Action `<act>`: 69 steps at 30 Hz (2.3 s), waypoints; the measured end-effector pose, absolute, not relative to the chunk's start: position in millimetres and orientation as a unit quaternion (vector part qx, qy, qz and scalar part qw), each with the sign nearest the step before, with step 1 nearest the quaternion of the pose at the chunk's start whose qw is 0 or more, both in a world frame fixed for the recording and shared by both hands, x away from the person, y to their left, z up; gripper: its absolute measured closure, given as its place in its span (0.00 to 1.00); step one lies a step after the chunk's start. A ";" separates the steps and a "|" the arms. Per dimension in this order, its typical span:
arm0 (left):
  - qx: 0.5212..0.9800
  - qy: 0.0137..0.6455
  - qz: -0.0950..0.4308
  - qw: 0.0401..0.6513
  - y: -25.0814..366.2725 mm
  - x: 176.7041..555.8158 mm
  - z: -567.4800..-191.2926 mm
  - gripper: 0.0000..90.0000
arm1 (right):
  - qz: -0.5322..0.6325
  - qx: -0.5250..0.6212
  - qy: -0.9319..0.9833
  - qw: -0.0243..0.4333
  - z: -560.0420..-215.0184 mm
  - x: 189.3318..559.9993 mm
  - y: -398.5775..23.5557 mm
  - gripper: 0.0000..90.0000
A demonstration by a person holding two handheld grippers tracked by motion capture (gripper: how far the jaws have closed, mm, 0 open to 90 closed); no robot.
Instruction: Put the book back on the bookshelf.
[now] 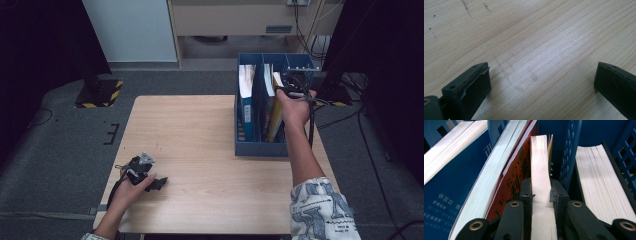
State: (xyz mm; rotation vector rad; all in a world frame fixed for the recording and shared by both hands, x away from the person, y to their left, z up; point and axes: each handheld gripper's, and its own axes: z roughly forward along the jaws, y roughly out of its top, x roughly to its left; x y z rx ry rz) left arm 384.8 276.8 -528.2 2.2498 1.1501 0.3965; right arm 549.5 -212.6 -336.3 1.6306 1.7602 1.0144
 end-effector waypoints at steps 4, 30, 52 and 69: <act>0.843 0.430 0.148 0.287 276.9 384.9 -527.9 0.00 | 0.374 0.605 0.651 0.266 -336.6 556.1 -211.5 0.84; 0.844 0.428 0.147 0.288 276.5 385.4 -528.0 0.00 | 0.369 0.610 0.645 0.276 -341.2 580.1 -207.2 0.84; 0.845 0.426 0.147 0.287 276.4 385.7 -527.9 0.00 | 0.369 0.606 0.646 0.281 -346.2 583.0 -205.4 0.84; 0.845 0.426 0.147 0.288 276.3 385.8 -528.0 0.00 | 0.363 0.606 0.646 0.289 -349.9 586.5 -208.6 0.84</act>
